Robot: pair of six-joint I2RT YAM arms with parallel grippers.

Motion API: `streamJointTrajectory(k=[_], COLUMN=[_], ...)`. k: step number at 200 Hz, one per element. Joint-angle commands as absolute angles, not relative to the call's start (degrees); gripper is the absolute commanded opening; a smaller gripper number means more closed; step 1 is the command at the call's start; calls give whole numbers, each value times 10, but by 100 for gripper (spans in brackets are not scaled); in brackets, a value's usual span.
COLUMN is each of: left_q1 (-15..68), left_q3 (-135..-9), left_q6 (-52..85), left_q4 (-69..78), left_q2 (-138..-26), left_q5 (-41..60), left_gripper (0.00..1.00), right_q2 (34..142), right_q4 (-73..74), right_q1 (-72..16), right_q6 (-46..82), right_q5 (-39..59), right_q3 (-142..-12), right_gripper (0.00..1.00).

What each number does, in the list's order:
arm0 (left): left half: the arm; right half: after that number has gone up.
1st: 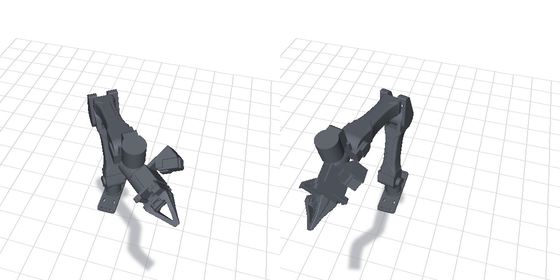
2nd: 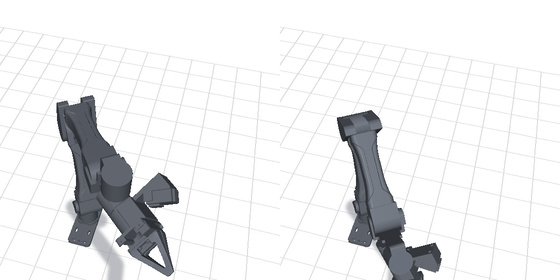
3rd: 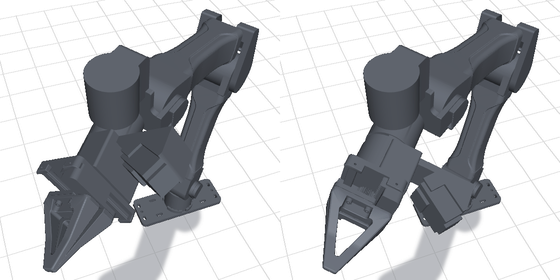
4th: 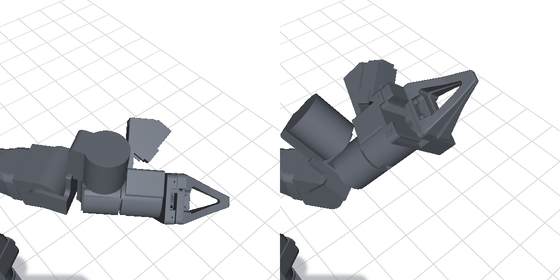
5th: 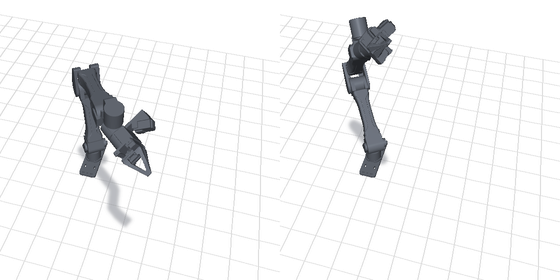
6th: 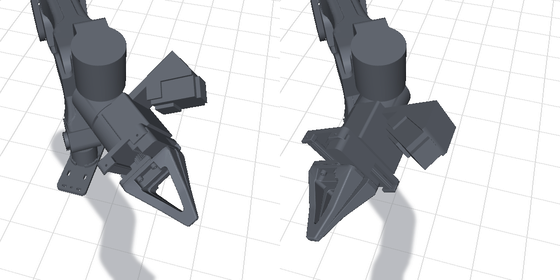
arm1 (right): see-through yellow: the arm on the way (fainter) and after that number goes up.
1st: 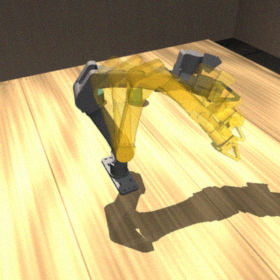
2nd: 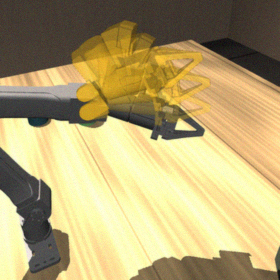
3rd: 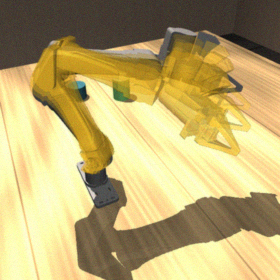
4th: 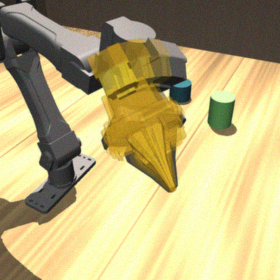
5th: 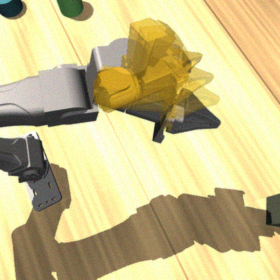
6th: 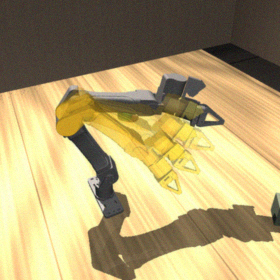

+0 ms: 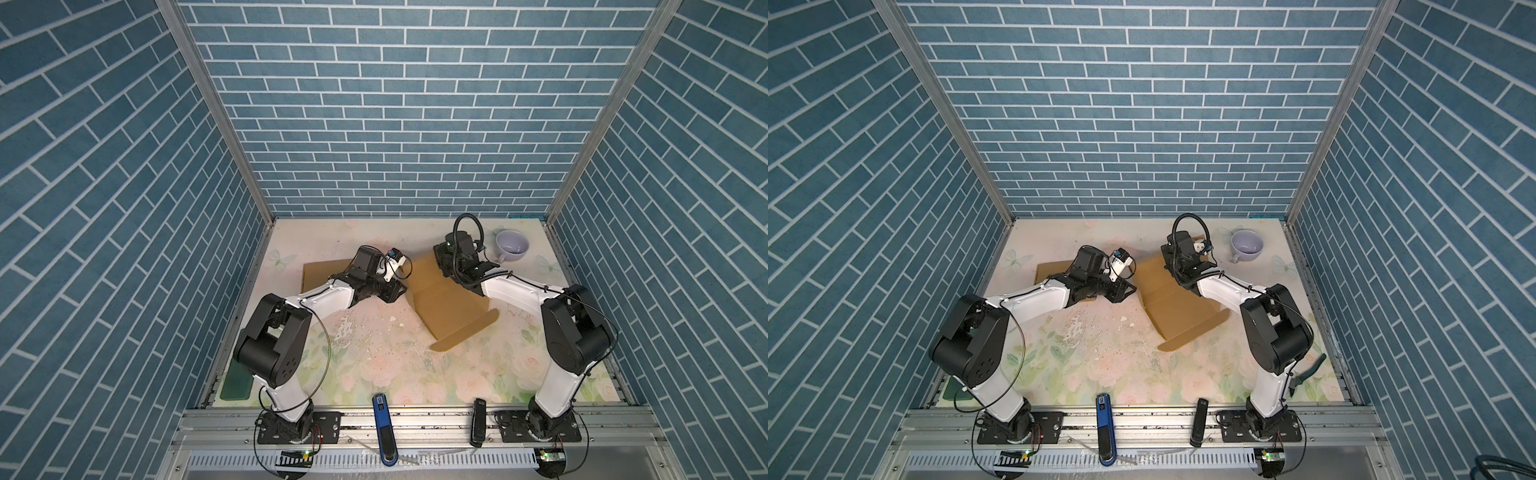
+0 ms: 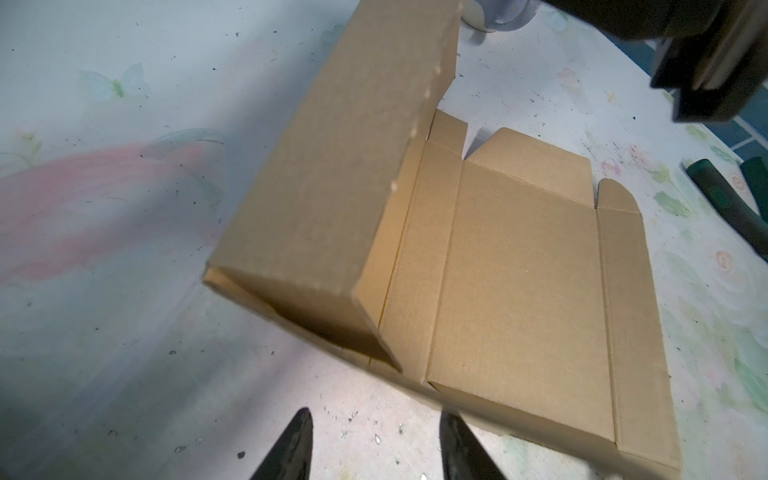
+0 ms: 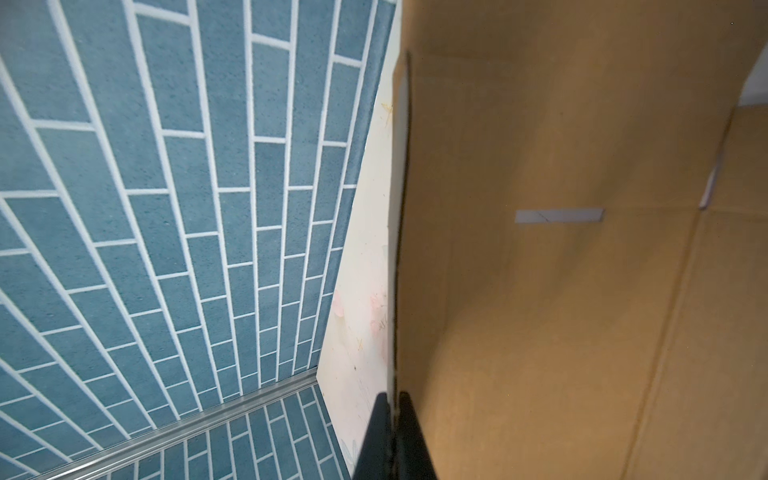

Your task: Fold the paper box

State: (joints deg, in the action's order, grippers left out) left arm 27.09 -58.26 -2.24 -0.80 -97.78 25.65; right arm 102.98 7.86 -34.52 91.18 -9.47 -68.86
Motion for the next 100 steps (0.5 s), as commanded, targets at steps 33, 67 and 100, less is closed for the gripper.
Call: streamJointTrajectory(k=[33,67,100], left_q1=[258,259,268], left_q3=[-593,-580,-563], left_q6=[-28,5,22], left_q4=[-1,30,44], left_q2=[-985,-985,-979], left_q5=[276,299,286], left_gripper=[52,51,52], right_q2=[1040,1035,1022], right_q4=[38,61,116], right_q1=[-354,-355,-360], right_q6=[891,886,866], right_q5=[-87,-92,-97], right_q3=[-710,-696,-665], right_gripper=[0,0,0])
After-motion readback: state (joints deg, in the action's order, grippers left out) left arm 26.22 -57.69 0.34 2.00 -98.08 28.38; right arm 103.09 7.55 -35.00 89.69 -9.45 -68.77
